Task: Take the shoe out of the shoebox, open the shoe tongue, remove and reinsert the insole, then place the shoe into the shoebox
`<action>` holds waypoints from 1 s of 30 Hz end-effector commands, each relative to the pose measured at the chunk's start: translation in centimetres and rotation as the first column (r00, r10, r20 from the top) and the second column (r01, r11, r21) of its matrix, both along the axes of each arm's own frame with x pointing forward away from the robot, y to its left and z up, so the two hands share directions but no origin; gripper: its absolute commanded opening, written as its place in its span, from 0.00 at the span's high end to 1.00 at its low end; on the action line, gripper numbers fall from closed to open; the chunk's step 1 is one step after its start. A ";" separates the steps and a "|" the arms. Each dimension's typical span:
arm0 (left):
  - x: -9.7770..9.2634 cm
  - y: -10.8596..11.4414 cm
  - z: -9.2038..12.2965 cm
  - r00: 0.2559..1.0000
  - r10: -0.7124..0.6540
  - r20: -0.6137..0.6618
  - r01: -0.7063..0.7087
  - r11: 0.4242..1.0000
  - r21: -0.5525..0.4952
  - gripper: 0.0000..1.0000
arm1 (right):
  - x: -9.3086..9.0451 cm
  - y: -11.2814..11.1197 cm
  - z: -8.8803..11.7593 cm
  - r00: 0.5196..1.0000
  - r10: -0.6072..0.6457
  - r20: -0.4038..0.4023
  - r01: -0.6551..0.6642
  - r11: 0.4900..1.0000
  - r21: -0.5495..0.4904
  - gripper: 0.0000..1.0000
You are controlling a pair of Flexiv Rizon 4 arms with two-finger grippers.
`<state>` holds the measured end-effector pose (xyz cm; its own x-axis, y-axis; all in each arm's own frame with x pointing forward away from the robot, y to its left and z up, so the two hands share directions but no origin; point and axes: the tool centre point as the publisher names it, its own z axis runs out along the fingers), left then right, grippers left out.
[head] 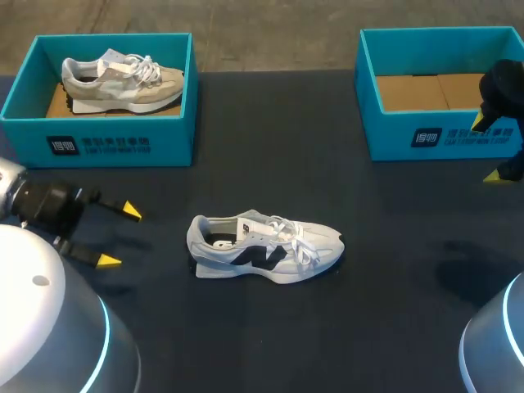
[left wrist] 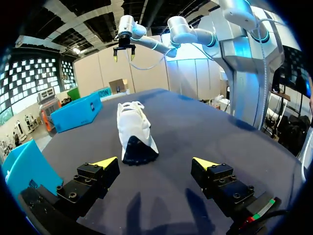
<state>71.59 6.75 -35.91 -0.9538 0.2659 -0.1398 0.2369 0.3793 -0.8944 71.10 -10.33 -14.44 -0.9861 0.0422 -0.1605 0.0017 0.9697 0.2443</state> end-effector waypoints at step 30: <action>-0.4 0.1 0.5 0.996 0.072 0.059 -0.070 0.997 -0.031 0.00 | 0.2 0.1 0.0 1.000 0.000 -0.004 0.000 1.000 -0.003 0.00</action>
